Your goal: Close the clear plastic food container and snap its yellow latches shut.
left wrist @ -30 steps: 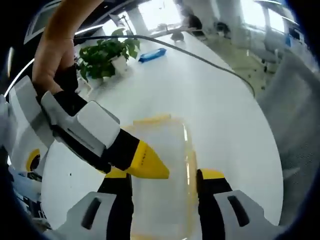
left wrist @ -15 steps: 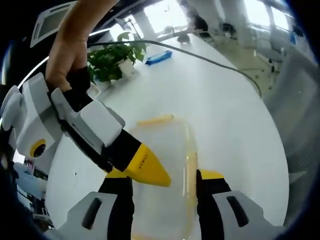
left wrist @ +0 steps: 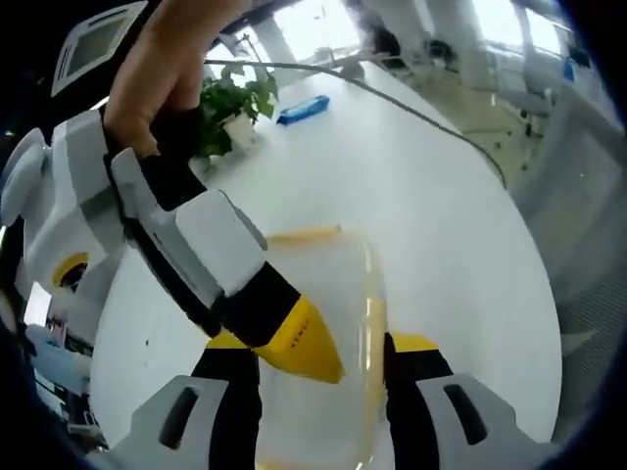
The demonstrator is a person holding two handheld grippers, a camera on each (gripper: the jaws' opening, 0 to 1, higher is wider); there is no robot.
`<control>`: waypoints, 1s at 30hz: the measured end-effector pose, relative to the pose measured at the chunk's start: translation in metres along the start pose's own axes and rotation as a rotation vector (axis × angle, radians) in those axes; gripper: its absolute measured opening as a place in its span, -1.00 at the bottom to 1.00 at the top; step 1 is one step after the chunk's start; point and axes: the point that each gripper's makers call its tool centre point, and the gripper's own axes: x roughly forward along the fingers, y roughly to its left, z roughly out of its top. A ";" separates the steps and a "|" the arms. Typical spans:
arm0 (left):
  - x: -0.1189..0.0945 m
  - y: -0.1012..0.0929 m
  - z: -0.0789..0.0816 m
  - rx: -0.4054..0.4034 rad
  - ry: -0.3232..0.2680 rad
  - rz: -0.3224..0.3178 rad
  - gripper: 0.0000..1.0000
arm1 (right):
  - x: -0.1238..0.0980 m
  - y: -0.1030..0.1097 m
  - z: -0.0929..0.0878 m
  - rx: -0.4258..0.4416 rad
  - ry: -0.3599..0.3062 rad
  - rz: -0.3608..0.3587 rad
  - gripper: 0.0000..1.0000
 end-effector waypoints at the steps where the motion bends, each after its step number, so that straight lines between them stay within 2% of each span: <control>1: 0.000 0.000 0.000 -0.006 -0.001 -0.001 -0.05 | 0.000 0.000 0.001 0.008 -0.001 -0.012 0.30; 5: -0.002 0.001 0.002 -0.046 -0.019 -0.021 -0.05 | -0.002 0.000 0.003 0.019 -0.017 -0.070 0.35; 10: -0.003 0.003 0.005 -0.098 -0.042 -0.044 -0.03 | -0.004 -0.004 0.007 0.088 -0.124 -0.181 0.44; 11: -0.003 0.004 0.008 -0.178 -0.069 -0.050 -0.03 | -0.006 -0.004 0.006 0.100 -0.139 -0.201 0.45; 13: -0.004 0.006 0.011 -0.246 -0.091 -0.062 -0.02 | -0.008 -0.005 0.005 0.119 -0.165 -0.228 0.45; 17: -0.008 0.009 0.006 -0.252 -0.066 -0.068 0.00 | -0.018 -0.012 0.002 0.168 -0.217 -0.296 0.35; 19: -0.012 0.010 0.004 -0.267 -0.067 -0.068 -0.02 | -0.023 -0.012 0.003 0.220 -0.267 -0.310 0.36; 20: -0.015 0.010 0.005 -0.300 -0.080 -0.075 -0.04 | -0.027 -0.011 0.004 0.252 -0.301 -0.312 0.37; 22: -0.020 0.015 0.004 -0.373 -0.098 -0.059 -0.02 | -0.032 -0.010 0.003 0.269 -0.321 -0.315 0.37; 27: -0.035 0.030 -0.001 -0.448 -0.130 0.000 -0.02 | -0.042 -0.005 -0.007 0.301 -0.343 -0.353 0.38; 30: -0.043 0.037 -0.006 -0.487 -0.136 0.032 -0.02 | -0.050 -0.007 -0.009 0.351 -0.388 -0.399 0.38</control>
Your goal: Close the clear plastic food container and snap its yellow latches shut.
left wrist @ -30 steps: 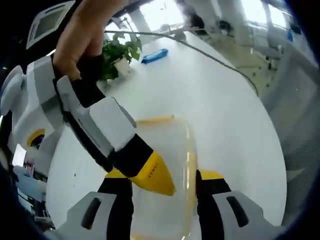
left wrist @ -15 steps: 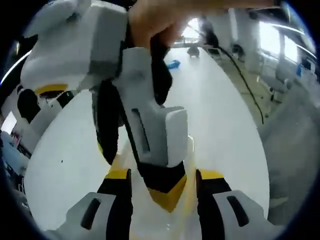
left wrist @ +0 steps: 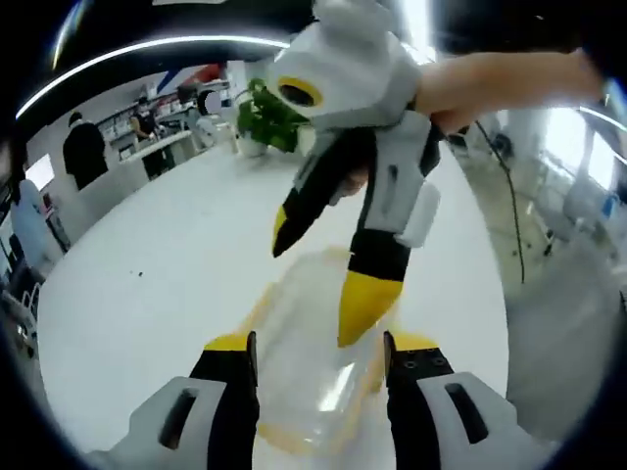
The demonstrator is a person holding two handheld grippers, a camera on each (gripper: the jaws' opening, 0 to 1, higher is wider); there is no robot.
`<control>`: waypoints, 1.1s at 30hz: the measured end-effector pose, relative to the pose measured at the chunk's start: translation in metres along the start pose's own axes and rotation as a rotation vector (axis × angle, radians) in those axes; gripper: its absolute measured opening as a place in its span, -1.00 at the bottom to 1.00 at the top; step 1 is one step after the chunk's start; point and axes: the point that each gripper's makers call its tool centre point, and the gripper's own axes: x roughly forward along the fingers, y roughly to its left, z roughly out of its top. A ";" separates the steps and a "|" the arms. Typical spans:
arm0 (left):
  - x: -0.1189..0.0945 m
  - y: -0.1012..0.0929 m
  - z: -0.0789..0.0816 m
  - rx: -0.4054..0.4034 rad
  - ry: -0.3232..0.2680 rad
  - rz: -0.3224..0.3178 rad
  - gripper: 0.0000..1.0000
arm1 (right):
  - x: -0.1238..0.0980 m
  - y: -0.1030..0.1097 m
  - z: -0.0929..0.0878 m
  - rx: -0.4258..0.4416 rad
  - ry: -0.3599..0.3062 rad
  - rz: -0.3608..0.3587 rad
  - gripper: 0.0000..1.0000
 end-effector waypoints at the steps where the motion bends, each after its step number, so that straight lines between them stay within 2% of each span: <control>1: -0.001 0.002 0.000 -0.009 -0.004 0.007 -0.02 | -0.001 0.000 0.001 0.013 -0.011 -0.006 0.38; 2: -0.005 0.007 0.000 -0.054 -0.025 0.026 -0.02 | -0.004 0.002 0.003 0.046 -0.047 -0.008 0.38; 4: -0.009 0.007 0.002 -0.090 -0.056 0.013 0.01 | -0.009 0.003 0.002 0.075 -0.067 -0.021 0.38; 7: -0.013 0.011 -0.001 -0.091 -0.050 0.033 0.02 | -0.014 0.002 -0.003 0.082 -0.072 -0.039 0.37; 12: -0.016 0.020 -0.008 -0.162 -0.053 0.079 0.02 | -0.022 0.004 -0.012 0.107 -0.087 -0.064 0.35; 16: -0.023 0.037 -0.016 -0.192 -0.046 0.179 0.07 | -0.027 0.004 -0.022 0.134 -0.094 -0.091 0.35; 18: -0.028 0.043 -0.021 -0.246 -0.053 0.211 0.10 | -0.028 0.003 -0.025 0.156 -0.101 -0.102 0.35; 22: -0.030 0.042 -0.031 -0.288 -0.041 0.209 0.10 | -0.029 0.003 -0.034 0.214 -0.121 -0.104 0.35; 24: -0.029 0.041 -0.034 -0.333 -0.061 0.201 0.09 | -0.029 0.004 -0.037 0.261 -0.135 -0.097 0.34; 33: -0.023 0.035 -0.051 -0.417 -0.031 0.166 0.05 | -0.026 -0.001 -0.050 0.287 -0.120 -0.123 0.31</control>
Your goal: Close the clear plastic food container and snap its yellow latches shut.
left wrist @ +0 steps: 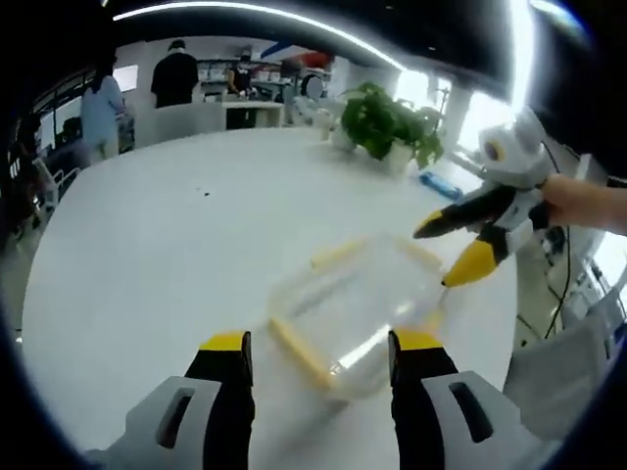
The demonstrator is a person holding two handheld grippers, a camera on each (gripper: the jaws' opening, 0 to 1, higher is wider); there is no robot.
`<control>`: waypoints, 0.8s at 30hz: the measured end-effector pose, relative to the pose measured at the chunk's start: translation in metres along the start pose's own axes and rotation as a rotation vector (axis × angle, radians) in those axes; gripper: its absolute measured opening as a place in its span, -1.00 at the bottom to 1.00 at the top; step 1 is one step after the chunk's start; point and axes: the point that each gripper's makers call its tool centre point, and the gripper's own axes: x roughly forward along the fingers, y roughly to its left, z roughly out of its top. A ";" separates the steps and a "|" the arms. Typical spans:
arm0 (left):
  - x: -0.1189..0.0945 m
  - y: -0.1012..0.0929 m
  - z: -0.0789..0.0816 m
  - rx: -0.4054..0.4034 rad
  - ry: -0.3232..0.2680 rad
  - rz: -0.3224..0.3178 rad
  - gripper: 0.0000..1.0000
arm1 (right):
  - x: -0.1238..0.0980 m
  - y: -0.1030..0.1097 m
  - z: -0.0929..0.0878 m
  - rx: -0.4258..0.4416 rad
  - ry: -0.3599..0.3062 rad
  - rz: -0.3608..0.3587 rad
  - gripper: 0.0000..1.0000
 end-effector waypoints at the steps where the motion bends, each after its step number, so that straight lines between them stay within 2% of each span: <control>1: 0.001 0.000 -0.001 -0.006 0.002 0.000 0.04 | 0.001 0.000 -0.001 0.001 0.001 -0.002 0.29; 3: 0.003 0.002 -0.006 -0.056 0.013 0.001 0.01 | 0.003 -0.001 -0.003 0.007 0.004 -0.008 0.24; 8: 0.003 -0.001 -0.007 -0.091 0.009 -0.010 -0.01 | 0.008 -0.003 -0.009 0.027 0.024 -0.016 0.17; 12: 0.005 -0.002 -0.009 -0.143 0.029 -0.021 -0.04 | 0.014 -0.001 -0.012 0.038 0.041 0.002 0.14; 16: 0.006 -0.005 -0.009 -0.147 0.025 -0.034 -0.12 | 0.015 0.001 -0.010 0.046 0.033 -0.002 0.16; 24: 0.007 -0.006 -0.008 -0.153 0.029 -0.023 -0.13 | 0.016 0.001 -0.009 0.054 0.056 -0.012 0.16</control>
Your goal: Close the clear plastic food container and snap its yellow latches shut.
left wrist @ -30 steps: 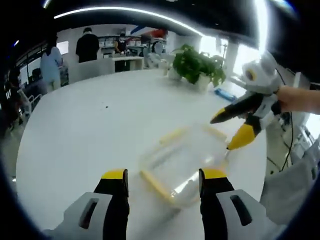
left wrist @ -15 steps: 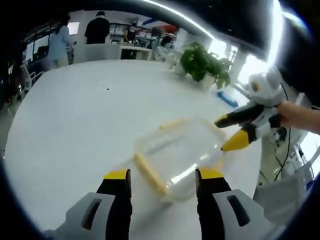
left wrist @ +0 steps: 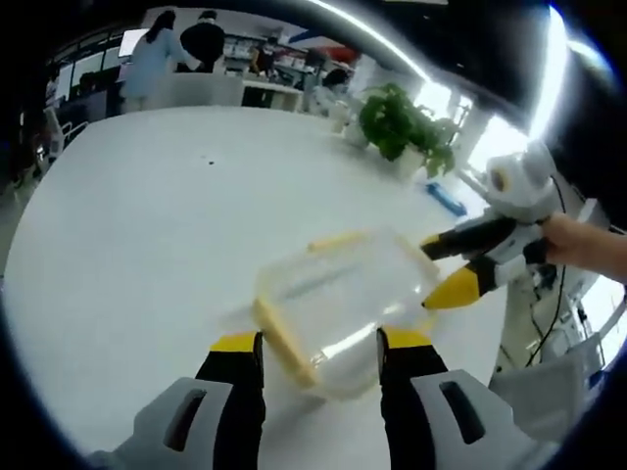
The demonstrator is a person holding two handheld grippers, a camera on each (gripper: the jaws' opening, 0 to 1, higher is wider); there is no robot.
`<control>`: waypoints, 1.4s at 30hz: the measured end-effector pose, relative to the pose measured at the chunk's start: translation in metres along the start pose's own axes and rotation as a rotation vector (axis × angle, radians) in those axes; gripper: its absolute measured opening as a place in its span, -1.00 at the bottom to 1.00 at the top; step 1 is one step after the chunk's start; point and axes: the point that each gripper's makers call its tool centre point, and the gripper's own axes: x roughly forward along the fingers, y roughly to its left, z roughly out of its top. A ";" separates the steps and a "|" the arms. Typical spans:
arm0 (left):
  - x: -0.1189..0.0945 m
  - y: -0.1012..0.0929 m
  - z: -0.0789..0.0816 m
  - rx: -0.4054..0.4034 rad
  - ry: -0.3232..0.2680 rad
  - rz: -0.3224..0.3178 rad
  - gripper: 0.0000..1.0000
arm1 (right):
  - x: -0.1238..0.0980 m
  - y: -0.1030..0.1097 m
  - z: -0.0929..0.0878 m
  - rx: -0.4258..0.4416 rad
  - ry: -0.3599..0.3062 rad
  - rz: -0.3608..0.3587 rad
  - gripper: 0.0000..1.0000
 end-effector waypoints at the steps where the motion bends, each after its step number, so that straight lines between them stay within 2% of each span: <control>1: 0.000 0.000 0.000 -0.001 0.000 0.001 -0.13 | 0.000 0.000 0.000 0.001 0.001 -0.001 0.16; 10: 0.001 -0.001 0.000 -0.002 0.002 0.003 -0.14 | 0.002 0.001 0.001 0.016 0.017 -0.010 0.15; 17: 0.004 -0.003 0.000 0.011 0.028 0.024 -0.12 | 0.004 0.000 -0.003 0.018 0.117 0.027 0.09; 21: 0.005 -0.002 0.001 0.005 0.026 0.035 -0.09 | 0.004 0.003 -0.004 0.036 0.116 0.035 0.03; 22: 0.005 -0.003 -0.002 0.001 0.043 0.051 -0.06 | 0.004 0.004 -0.009 0.150 0.154 0.044 0.03; 23: 0.008 -0.004 0.002 0.019 0.026 0.044 -0.02 | 0.008 0.013 -0.012 0.219 0.159 0.110 0.02; 24: 0.008 -0.001 0.002 0.028 0.034 0.055 0.02 | 0.013 0.013 -0.009 0.253 0.106 0.108 0.03; 25: 0.009 0.001 0.003 0.021 0.035 0.061 0.04 | 0.015 0.019 -0.017 0.271 0.092 0.129 0.04; 26: 0.009 0.001 0.003 0.022 0.036 0.061 0.05 | 0.016 0.015 -0.016 0.224 0.070 0.120 0.06; 31: 0.009 0.001 0.003 0.017 0.031 0.060 0.03 | 0.016 0.015 -0.012 0.202 0.081 0.114 0.07; 33: 0.010 0.002 0.004 -0.009 0.025 0.067 -0.01 | 0.016 0.018 -0.012 0.195 0.091 0.110 0.09; 34: 0.012 0.003 0.005 -0.050 0.011 0.066 -0.02 | 0.017 0.020 -0.011 0.188 0.090 0.103 0.12; 36: 0.018 0.001 -0.005 -0.165 0.026 0.047 -0.07 | 0.020 0.020 -0.009 0.169 0.077 0.093 0.17; 37: 0.018 0.005 -0.005 -0.090 0.014 0.059 -0.07 | 0.021 0.020 -0.009 0.179 0.074 0.090 0.18; 42: 0.017 0.002 -0.005 -0.100 -0.007 0.074 -0.06 | 0.021 0.021 -0.009 0.171 0.071 0.089 0.20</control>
